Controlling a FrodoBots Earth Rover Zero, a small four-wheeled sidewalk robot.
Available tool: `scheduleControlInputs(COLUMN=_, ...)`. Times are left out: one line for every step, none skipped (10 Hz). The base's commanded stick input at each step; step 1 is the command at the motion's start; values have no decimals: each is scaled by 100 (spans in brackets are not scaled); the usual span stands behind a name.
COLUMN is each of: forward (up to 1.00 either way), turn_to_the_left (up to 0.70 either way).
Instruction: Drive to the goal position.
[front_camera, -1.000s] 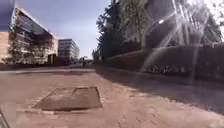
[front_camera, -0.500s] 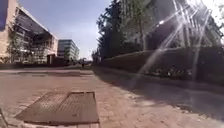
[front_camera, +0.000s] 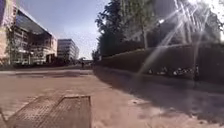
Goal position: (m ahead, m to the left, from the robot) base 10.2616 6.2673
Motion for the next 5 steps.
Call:
scheduleControlInputs(forward=70, turn_to_the_left=14)
scheduleControlInputs(forward=70, turn_to_the_left=14)
scheduleControlInputs(forward=70, turn_to_the_left=10)
scheduleControlInputs(forward=70, turn_to_the_left=4)
scheduleControlInputs(forward=70, turn_to_the_left=0)
